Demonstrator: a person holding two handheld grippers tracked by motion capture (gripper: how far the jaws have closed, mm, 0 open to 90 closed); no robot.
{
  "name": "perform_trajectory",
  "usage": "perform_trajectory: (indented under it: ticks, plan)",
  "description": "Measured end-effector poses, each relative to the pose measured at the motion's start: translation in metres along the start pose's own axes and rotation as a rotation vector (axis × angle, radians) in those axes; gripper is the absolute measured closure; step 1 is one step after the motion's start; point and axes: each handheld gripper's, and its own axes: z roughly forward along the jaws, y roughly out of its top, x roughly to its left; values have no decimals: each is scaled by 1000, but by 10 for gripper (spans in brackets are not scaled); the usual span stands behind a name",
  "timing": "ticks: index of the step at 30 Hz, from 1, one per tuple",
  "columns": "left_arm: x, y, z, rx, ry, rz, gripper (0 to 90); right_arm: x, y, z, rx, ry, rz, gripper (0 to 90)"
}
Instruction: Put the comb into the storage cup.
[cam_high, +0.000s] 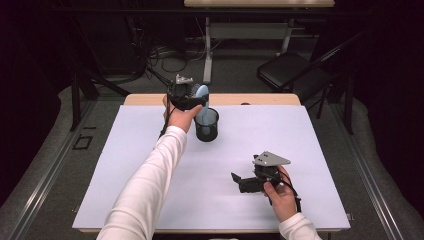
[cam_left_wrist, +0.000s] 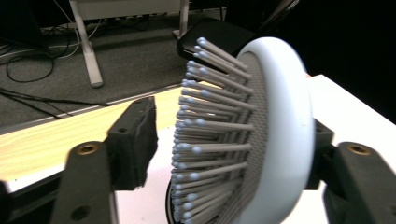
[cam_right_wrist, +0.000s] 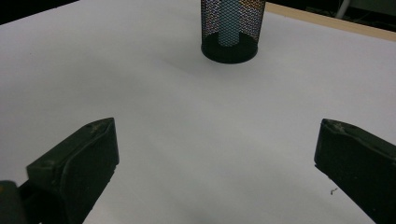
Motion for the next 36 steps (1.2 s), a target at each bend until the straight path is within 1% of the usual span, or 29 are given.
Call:
perform_trajectory:
  ticks: [5, 8, 12, 16, 19, 23, 26, 29, 32, 36]
  plan:
    - [0, 0, 0, -5, 9, 6, 256, 0, 0, 0, 0, 0, -1, 0]
    - [-1, 0, 0, -13, 11, -4, 219, 0, 0, 0, 0, 0, -2, 0]
    - [0, 0, 0, -8, 7, -18, 170, 0, 0, 0, 1, 0, -1, 0]
    - [0, 0, 0, -3, 7, -18, 153, 0, 0, 0, 2, 1, -3, 0]
    - [0, 0, 0, 0, 17, -11, 147, 1, 0, 1, 3, 0, -3, 0]
    - [0, 0, -1, -1, 21, -19, 133, 1, 0, 1, 4, 0, -5, 0]
    - [-1, 0, -1, 2, 26, -10, 123, 1, 0, 1, 3, 0, -7, 0]
    - [-1, 0, -2, 1, 20, -12, 87, 1, 0, 1, 5, 0, -6, 0]
    - [-2, 0, -3, 2, 9, -11, 84, 1, 0, 1, 5, 0, -5, 0]
    - [-3, 1, -4, -11, 2, -25, 83, 2, 0, 2, 6, 3, -4, 0]
